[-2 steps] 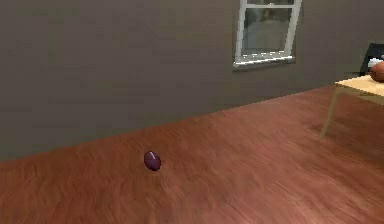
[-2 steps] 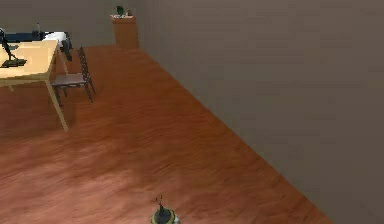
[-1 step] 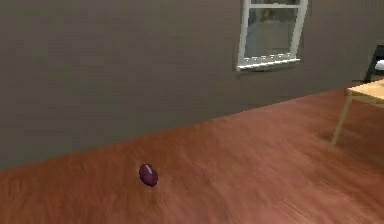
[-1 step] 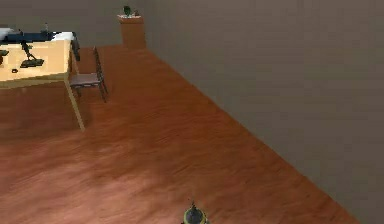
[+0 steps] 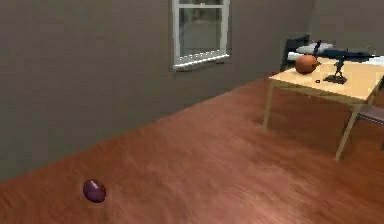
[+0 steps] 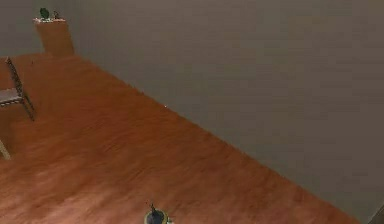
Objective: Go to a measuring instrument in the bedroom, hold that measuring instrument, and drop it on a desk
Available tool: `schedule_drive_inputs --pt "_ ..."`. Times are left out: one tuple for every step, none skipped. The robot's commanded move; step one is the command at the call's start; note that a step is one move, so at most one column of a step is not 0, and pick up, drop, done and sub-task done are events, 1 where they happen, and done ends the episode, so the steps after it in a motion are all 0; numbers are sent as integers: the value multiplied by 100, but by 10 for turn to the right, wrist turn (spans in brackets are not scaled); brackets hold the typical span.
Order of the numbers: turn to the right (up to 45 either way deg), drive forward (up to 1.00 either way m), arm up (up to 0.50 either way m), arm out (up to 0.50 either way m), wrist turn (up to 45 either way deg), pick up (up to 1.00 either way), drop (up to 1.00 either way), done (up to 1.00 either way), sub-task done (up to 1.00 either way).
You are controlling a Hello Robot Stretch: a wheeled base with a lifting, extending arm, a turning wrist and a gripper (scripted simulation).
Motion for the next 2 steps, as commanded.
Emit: schedule_drive_inputs --pt "0 45 0 0 0 0 0 0 0" --pt "450 0 0 0 0 0 0 0 0"
